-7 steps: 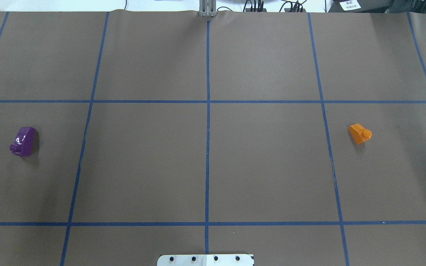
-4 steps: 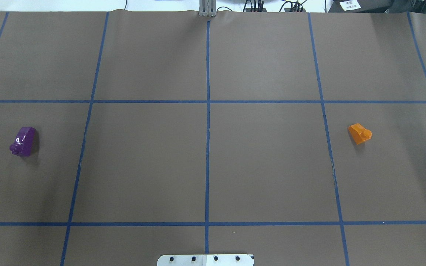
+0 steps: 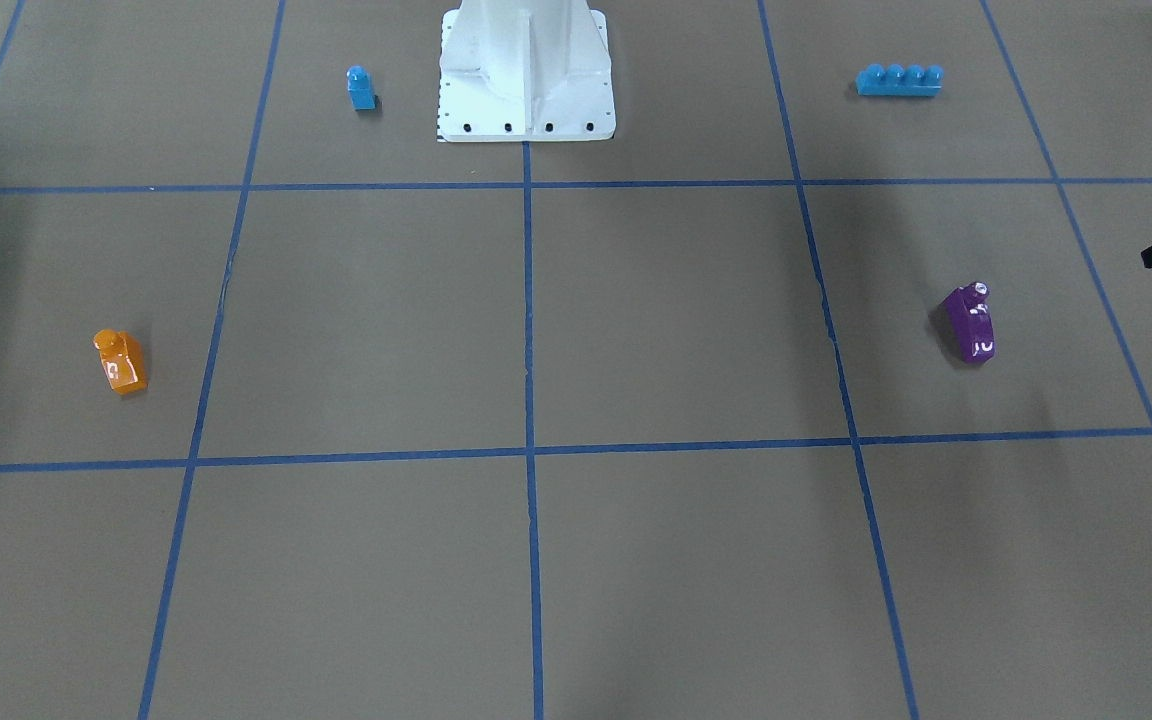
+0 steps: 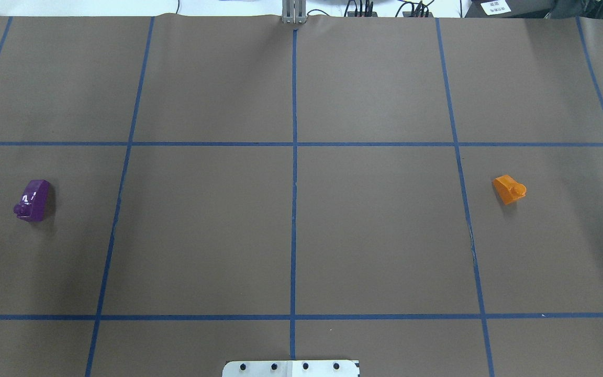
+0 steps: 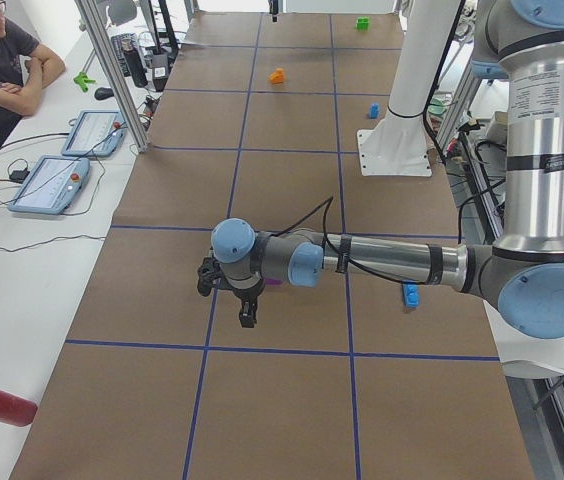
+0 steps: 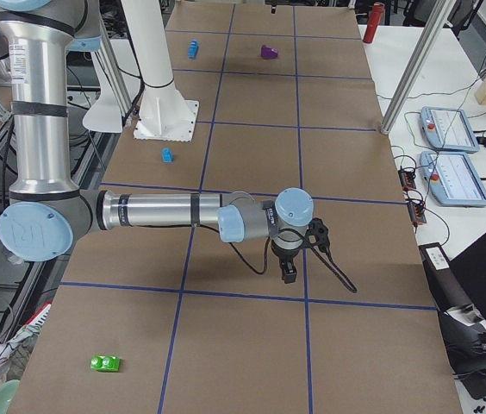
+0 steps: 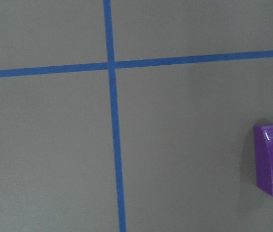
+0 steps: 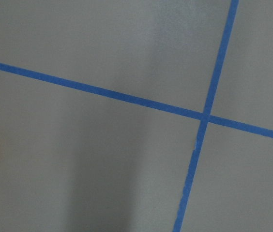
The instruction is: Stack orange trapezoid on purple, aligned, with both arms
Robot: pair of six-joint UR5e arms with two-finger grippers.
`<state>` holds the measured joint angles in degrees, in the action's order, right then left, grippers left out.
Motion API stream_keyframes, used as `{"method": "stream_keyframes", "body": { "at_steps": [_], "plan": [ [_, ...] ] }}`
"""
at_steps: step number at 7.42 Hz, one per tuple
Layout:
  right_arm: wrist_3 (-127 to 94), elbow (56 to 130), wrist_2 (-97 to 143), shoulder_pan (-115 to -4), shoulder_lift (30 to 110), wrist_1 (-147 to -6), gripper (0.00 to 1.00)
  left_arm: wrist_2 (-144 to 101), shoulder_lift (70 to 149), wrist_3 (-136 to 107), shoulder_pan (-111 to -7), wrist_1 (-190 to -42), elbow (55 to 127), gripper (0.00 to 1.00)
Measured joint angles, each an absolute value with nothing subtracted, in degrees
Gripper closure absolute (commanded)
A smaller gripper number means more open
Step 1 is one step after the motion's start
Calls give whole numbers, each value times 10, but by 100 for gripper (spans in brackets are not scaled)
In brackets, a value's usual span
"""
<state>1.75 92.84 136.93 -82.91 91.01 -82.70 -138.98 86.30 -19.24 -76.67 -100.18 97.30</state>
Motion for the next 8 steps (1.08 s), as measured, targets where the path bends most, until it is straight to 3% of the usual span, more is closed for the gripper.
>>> {"method": "stream_keyframes", "body": {
  "at_steps": [2, 8],
  "plan": [
    [19, 929, 1379, -824, 910, -826, 0, -1376, 860, -335, -700, -1080, 975, 0],
    [18, 930, 1378, -808, 910, -826, 0, -1291, 883, -402, -554, -1107, 968, 2]
  ]
}}
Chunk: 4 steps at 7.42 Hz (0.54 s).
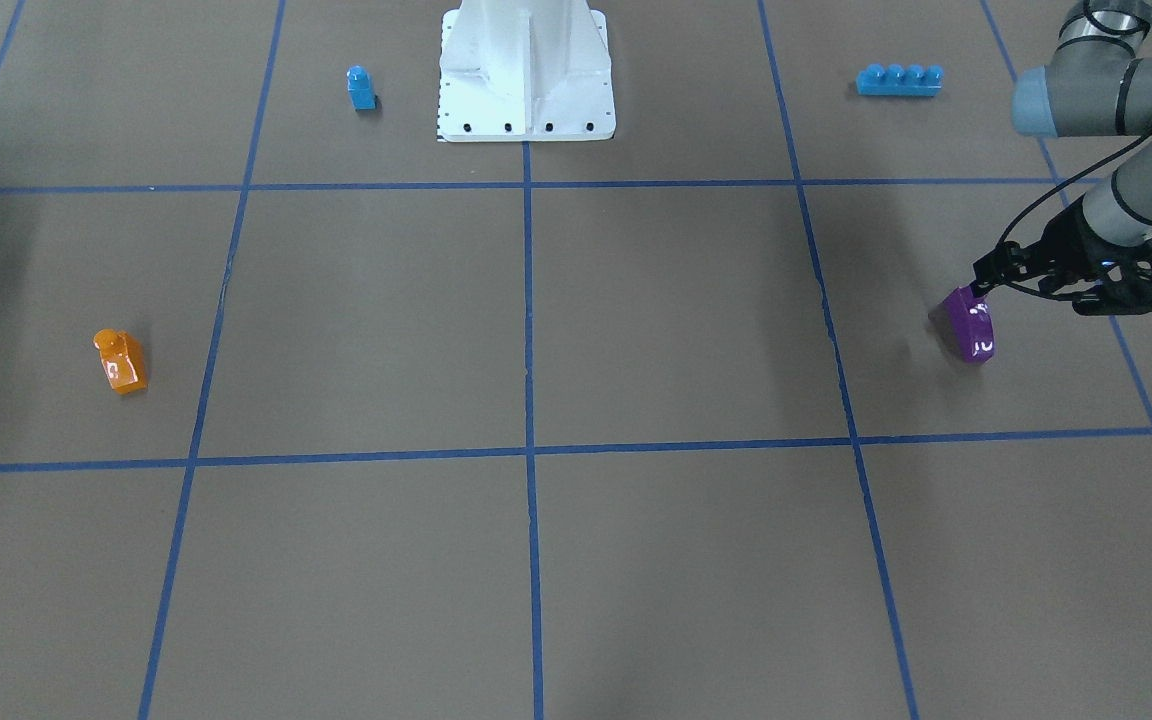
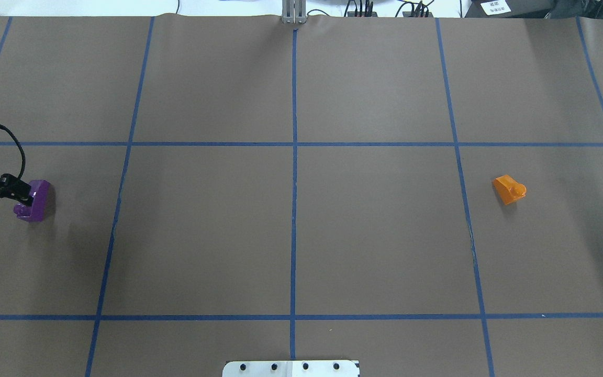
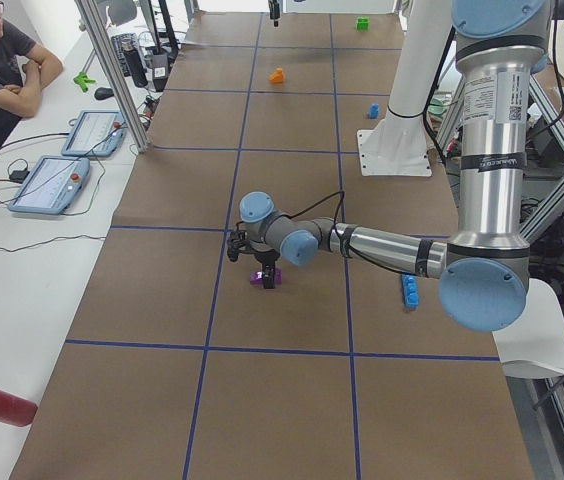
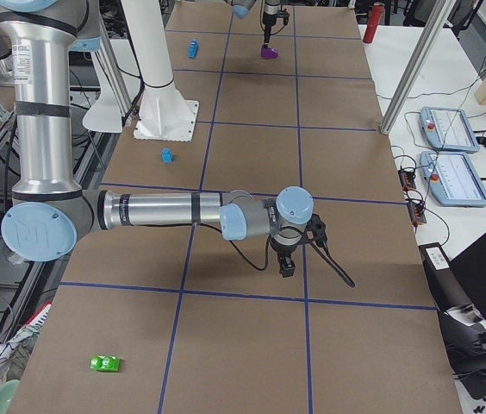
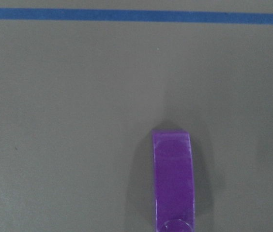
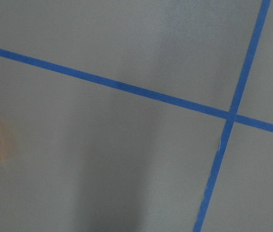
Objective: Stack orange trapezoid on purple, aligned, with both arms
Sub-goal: 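Lower the left gripper onto the purple trapezoid block and grasp it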
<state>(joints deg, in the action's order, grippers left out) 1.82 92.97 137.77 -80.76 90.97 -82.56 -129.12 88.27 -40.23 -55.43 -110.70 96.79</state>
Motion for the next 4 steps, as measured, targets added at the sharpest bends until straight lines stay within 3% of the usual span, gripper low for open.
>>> {"method": "stream_keyframes", "body": {
  "at_steps": [1, 2, 4],
  "plan": [
    [18, 929, 1377, -807, 910, -825, 0, -1276, 888, -403, -540, -1107, 960, 22],
    [18, 929, 1377, -806, 910, -826, 0, -1267, 894, -403, -532, -1107, 953, 57],
    [18, 929, 1376, -806, 910, -826, 0, -1262, 898, -404, -526, -1107, 947, 100]
  ]
}}
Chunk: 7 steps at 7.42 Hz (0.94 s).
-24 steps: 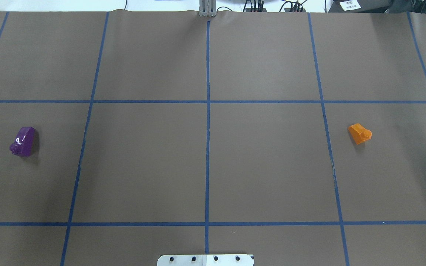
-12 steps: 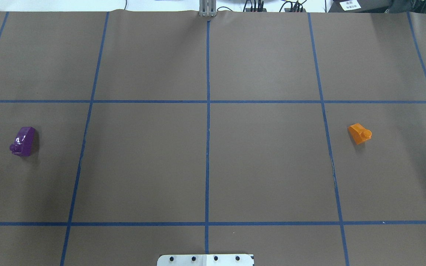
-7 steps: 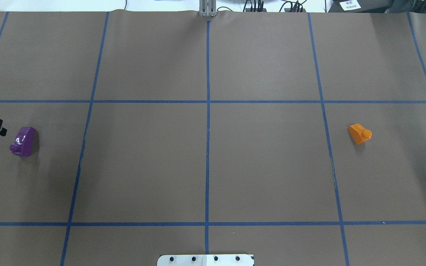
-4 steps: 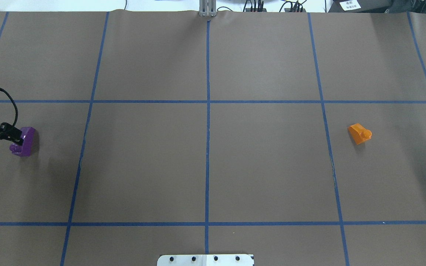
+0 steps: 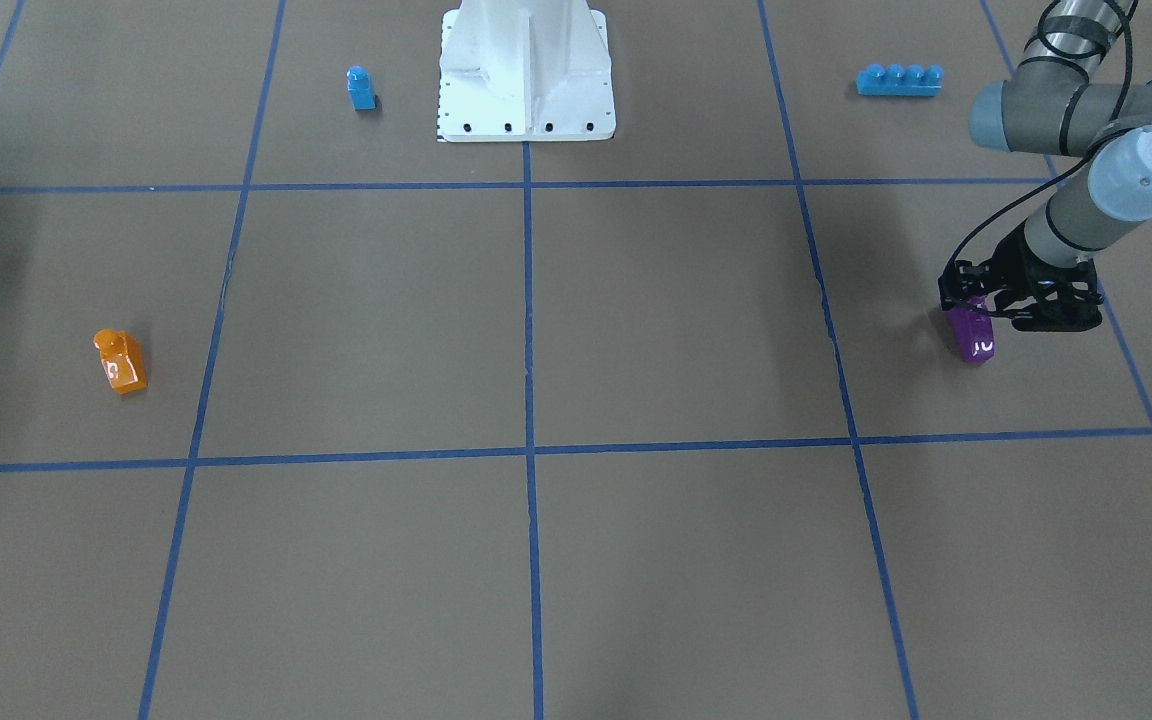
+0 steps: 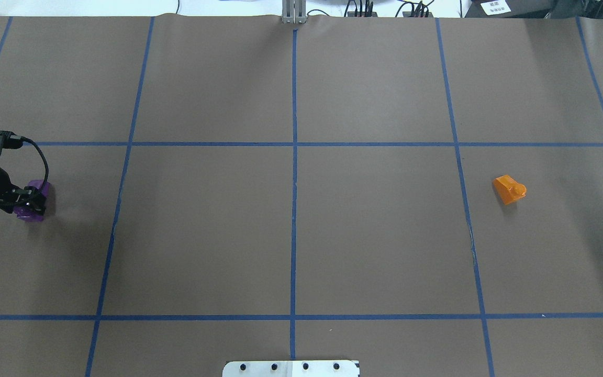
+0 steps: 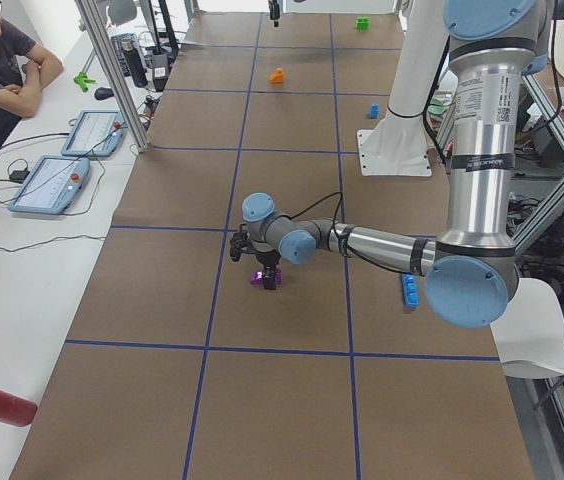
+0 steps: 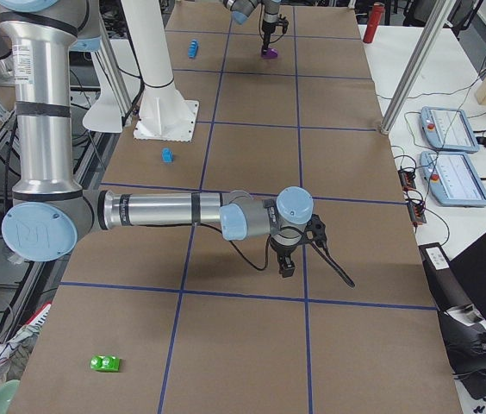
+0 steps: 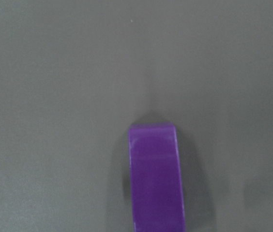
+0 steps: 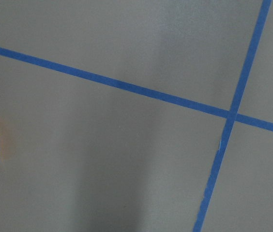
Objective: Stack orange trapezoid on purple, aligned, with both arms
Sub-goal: 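Lower the left gripper onto the purple trapezoid block and grasp it, then carry the purple block with the left gripper to the table center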
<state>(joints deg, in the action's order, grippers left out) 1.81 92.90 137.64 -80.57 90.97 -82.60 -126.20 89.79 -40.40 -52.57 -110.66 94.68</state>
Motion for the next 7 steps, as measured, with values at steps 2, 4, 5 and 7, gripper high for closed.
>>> {"method": "stream_keyframes", "body": {
  "at_steps": [2, 4, 5, 7],
  "plan": [
    [18, 929, 1376, -805, 910, -826, 0, -1265, 902, -407, -525, -1105, 948, 100],
    [18, 931, 1377, -804, 910, -825, 0, -1268, 943, -433, -524, -1096, 959, 100],
    [18, 933, 1377, -803, 909, -825, 0, -1268, 983, -454, -519, -1075, 967, 100],
    [18, 936, 1377, -798, 908, -824, 0, -1264, 1099, -505, -470, -973, 989, 100]
  ]
}}
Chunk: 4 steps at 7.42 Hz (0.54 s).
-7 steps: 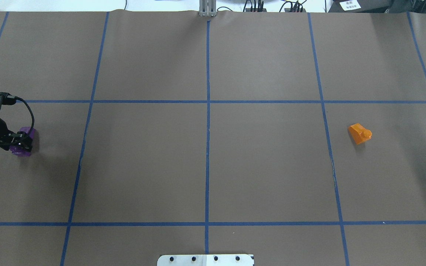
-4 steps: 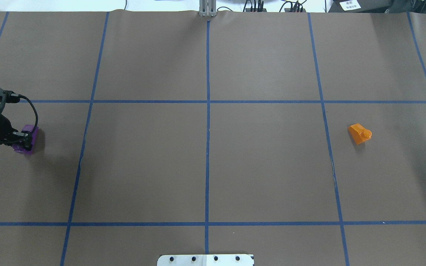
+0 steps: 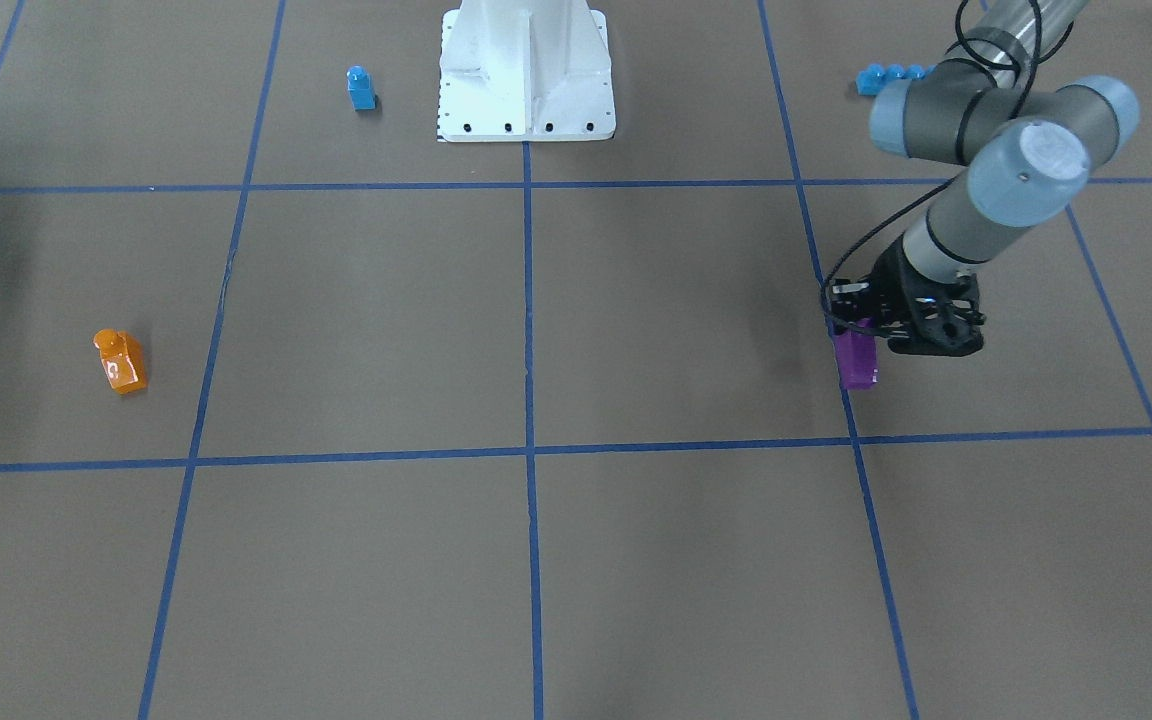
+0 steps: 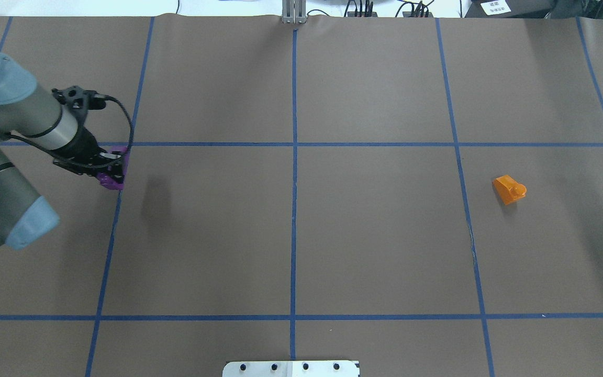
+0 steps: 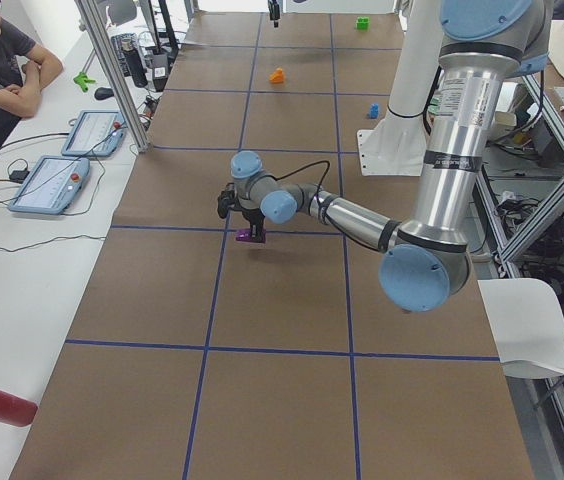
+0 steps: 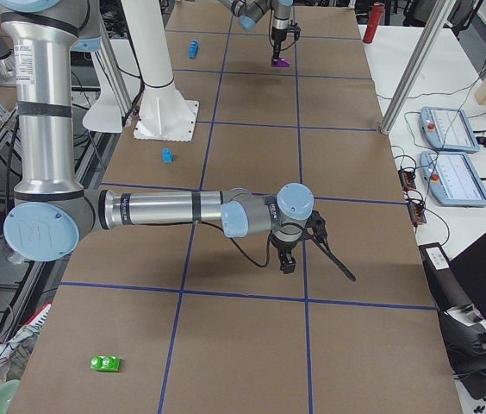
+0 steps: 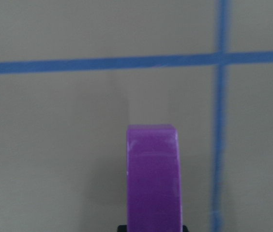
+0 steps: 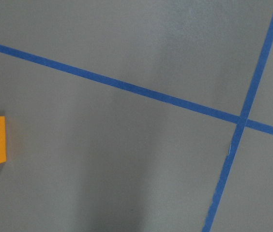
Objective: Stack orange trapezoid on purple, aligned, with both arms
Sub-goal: 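Carry the purple block with the left gripper to the table center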
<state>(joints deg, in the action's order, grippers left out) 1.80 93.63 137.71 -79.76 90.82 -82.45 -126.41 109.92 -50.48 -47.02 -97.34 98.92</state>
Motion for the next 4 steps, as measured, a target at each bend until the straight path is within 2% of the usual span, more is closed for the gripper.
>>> {"method": "stream_keyframes", "body": {
  "at_steps": [2, 4],
  "plan": [
    [18, 937, 1377, -795, 908, -824, 0, -1234, 1237, -571, -389, -869, 981, 100],
    [18, 938, 1377, -793, 908, -824, 0, -1183, 1355, -603, -333, -834, 902, 100]
  ]
}}
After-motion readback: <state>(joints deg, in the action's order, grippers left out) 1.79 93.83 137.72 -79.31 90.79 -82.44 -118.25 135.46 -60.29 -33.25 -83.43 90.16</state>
